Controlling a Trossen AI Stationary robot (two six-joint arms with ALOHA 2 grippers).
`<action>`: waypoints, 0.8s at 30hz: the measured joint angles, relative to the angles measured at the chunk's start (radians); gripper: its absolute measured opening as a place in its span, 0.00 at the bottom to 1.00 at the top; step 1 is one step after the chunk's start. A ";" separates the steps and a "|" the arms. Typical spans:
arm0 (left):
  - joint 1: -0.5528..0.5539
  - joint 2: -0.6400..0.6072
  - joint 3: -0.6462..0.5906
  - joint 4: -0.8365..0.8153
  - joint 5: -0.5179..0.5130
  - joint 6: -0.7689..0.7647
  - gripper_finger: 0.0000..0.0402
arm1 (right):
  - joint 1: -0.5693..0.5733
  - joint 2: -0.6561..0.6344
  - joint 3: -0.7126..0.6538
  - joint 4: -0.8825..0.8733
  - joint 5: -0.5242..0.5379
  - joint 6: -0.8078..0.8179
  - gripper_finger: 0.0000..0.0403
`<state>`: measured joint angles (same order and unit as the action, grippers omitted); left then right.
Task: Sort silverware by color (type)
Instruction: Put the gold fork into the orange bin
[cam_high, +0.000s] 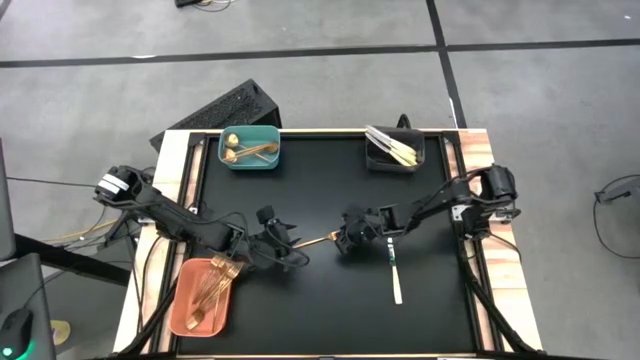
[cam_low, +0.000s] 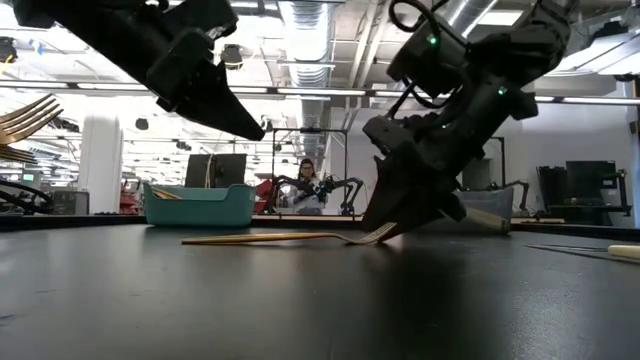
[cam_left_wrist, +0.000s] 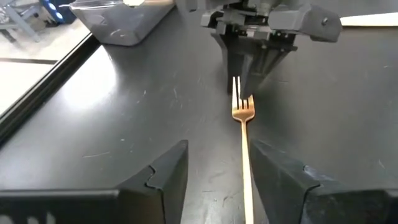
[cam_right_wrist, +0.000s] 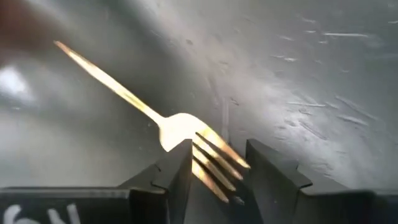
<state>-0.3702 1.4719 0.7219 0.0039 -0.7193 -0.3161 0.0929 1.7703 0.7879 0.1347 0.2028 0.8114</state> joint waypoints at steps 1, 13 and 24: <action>0.000 0.000 0.000 -0.003 0.000 0.000 0.40 | -0.005 0.008 0.000 0.017 -0.014 -0.001 0.45; 0.034 0.000 0.000 -0.024 0.065 -0.078 0.40 | -0.009 -0.056 -0.002 0.083 -0.057 -0.224 0.06; 0.139 0.001 0.000 0.054 0.290 0.008 0.40 | -0.005 -0.147 -0.001 0.174 -0.023 -0.466 0.06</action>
<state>-0.2307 1.4731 0.7219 0.0579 -0.4290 -0.3080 0.0877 1.6234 0.7872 0.3086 0.1795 0.3452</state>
